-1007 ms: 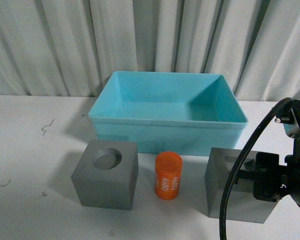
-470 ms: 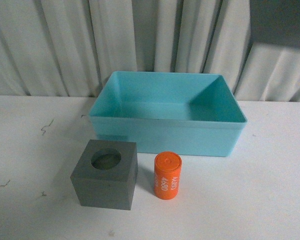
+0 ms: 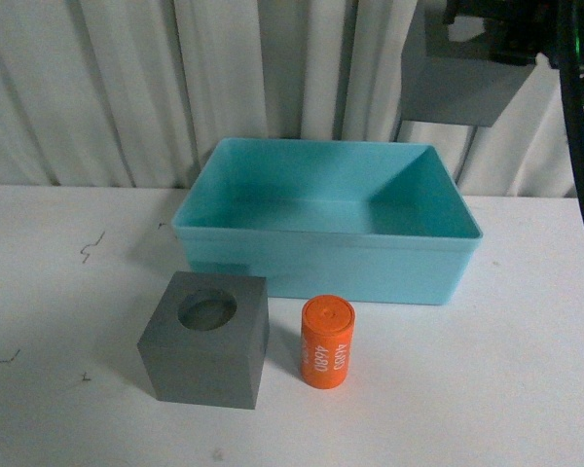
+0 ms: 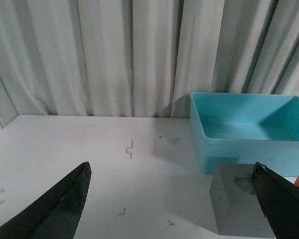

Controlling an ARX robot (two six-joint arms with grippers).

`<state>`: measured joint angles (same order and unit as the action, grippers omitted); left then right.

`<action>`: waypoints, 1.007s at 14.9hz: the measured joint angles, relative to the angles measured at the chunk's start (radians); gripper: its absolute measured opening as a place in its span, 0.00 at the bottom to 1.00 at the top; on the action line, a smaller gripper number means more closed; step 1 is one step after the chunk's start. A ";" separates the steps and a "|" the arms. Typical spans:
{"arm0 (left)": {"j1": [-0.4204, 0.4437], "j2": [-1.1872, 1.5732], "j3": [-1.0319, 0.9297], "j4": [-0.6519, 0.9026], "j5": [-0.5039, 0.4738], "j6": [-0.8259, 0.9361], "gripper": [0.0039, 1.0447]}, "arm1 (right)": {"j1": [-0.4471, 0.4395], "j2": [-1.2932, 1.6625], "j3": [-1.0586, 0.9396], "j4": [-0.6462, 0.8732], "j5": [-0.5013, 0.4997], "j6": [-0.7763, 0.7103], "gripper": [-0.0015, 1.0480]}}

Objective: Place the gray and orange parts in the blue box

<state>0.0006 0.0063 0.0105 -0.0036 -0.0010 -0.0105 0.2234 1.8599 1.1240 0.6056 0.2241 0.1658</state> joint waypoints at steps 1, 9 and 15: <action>0.000 0.000 0.000 0.000 0.000 0.000 0.94 | 0.008 0.059 0.041 -0.006 -0.004 0.020 0.17; 0.000 0.000 0.000 0.000 0.000 0.000 0.94 | 0.058 0.290 0.180 -0.072 0.006 0.061 0.17; 0.000 0.000 0.000 0.000 0.000 0.000 0.94 | 0.058 0.349 0.184 -0.111 0.049 0.060 0.17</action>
<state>0.0006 0.0063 0.0105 -0.0036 -0.0006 -0.0105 0.2813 2.2093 1.3079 0.4946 0.2729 0.2260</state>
